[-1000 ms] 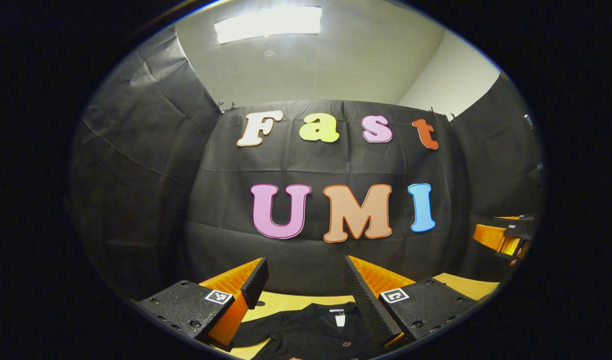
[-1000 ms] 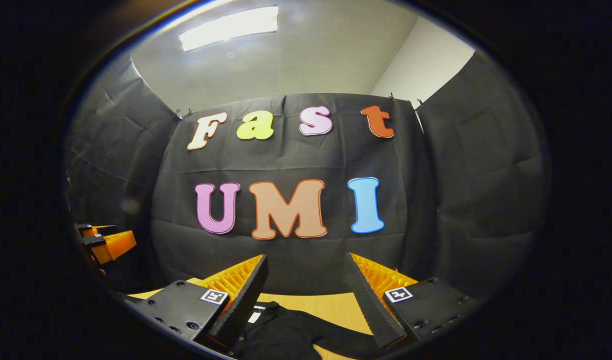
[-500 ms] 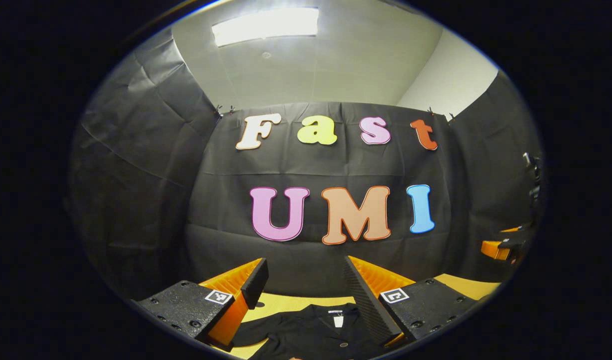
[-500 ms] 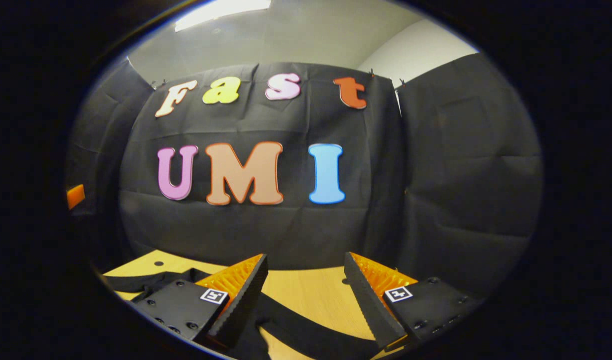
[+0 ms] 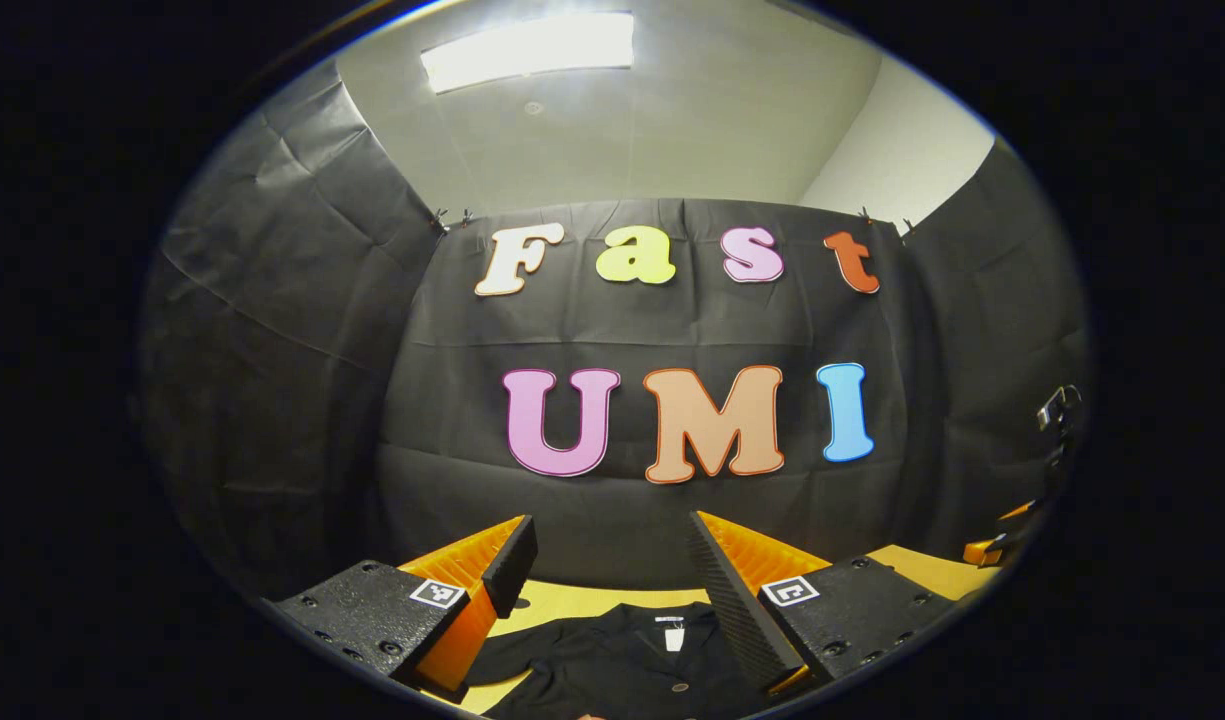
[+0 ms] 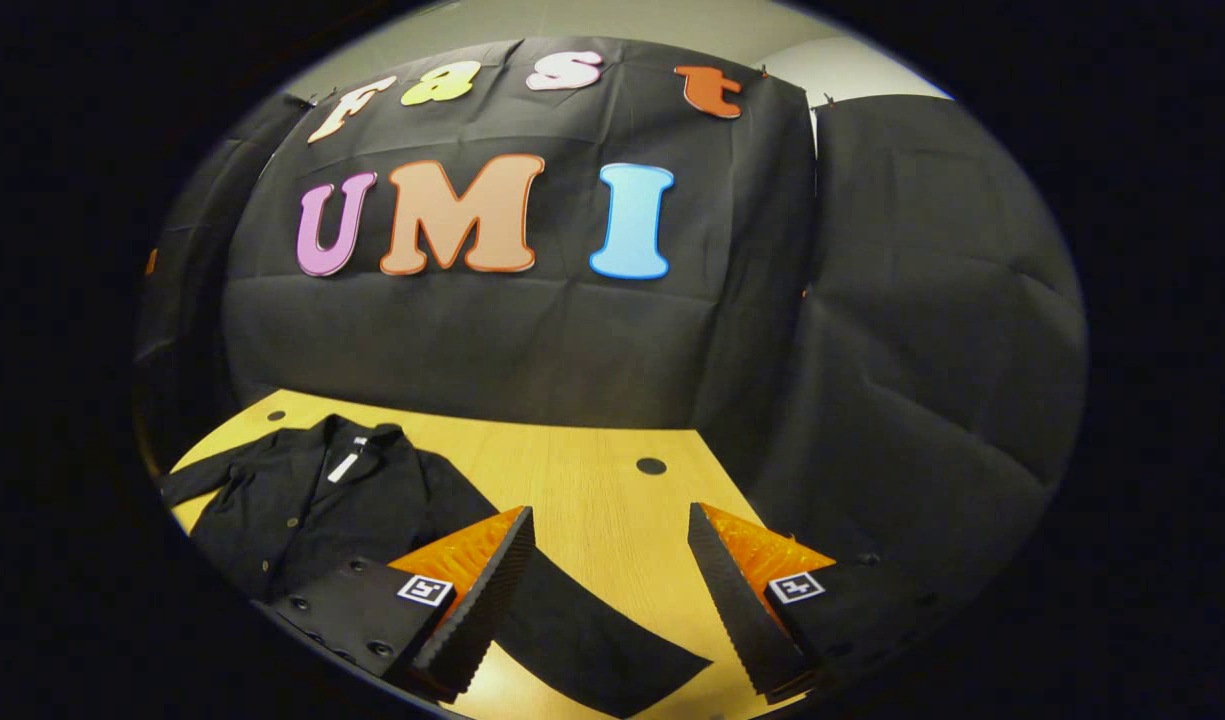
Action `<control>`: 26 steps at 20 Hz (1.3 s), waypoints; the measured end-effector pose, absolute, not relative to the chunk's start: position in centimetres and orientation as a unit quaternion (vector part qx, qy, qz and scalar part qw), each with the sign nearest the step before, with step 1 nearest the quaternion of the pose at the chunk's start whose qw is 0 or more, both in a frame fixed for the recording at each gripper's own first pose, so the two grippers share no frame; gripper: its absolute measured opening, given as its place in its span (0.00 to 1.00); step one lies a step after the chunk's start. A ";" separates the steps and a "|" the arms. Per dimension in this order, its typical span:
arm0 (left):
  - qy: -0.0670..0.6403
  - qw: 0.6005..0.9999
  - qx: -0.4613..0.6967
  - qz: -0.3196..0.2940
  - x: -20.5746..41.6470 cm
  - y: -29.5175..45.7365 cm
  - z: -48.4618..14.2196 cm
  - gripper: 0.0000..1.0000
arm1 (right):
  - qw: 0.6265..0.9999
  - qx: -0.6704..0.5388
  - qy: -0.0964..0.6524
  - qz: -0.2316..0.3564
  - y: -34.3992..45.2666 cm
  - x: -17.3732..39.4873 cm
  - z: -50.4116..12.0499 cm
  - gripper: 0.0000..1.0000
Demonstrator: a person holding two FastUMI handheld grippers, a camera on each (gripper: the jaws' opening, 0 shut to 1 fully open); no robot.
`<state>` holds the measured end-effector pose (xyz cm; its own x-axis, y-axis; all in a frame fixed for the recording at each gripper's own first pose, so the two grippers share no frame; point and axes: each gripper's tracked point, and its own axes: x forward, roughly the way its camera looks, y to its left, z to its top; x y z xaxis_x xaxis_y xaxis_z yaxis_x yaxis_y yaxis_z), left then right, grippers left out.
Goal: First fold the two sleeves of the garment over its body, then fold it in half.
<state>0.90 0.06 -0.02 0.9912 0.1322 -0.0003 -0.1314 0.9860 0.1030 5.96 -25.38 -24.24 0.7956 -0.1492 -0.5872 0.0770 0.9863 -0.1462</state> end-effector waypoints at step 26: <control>0.058 0.988 0.078 0.116 1.5 -3.4 -5.4 0.92 | 0.764 -0.060 0.635 0.100 -32.0 -0.9 -43.8 0.99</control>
<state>1.50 -3.35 -5.38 0.9662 0.2389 -0.0966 -0.2207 0.9607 0.1687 -0.95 -31.98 -43.78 0.1743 0.0765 -0.9817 -0.2278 0.9731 0.0354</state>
